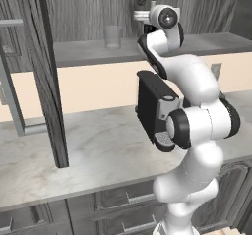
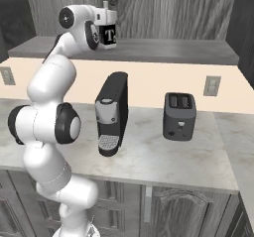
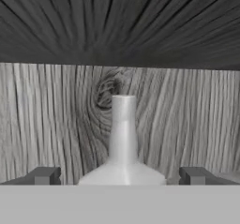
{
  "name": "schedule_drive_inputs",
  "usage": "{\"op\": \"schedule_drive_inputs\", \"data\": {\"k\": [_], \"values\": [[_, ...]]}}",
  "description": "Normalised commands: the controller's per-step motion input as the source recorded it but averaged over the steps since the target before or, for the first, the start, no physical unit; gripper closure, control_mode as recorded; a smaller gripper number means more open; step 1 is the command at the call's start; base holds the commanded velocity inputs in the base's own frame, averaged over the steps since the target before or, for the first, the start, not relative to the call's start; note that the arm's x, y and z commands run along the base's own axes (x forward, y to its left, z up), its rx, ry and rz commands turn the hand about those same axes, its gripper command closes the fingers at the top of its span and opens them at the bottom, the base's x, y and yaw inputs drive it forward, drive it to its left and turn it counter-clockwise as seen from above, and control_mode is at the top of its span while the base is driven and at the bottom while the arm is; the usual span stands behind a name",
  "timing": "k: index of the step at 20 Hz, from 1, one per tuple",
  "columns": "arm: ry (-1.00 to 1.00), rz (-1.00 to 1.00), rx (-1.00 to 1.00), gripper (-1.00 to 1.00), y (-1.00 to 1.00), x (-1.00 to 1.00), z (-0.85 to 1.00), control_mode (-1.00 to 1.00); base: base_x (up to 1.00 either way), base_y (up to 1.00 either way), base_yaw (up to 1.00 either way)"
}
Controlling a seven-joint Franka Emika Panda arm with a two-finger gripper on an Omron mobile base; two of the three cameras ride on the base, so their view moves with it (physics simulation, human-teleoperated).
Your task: There is a bowl on the dining counter. Grab a lemon wedge from the fridge and place it in the bowl. Then get the liquor bottle and glass cup from the cabinet and place them next to the bowl.
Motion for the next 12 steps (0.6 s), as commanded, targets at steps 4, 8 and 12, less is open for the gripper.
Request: {"op": "schedule_drive_inputs", "data": {"k": [4, 8, 12], "values": [[0.00, 0.00, 0.00, -1.00, 0.00, 0.37, 0.00, -1.00, 0.00, 0.00, 0.00], [0.00, 0.00, 0.00, -1.00, 0.00, 0.33, 0.01, -1.00, 0.00, 0.00, 0.00], [0.00, 0.00, 0.00, -1.00, -0.01, 0.35, 0.03, -1.00, 0.00, 0.00, 0.00]]}}
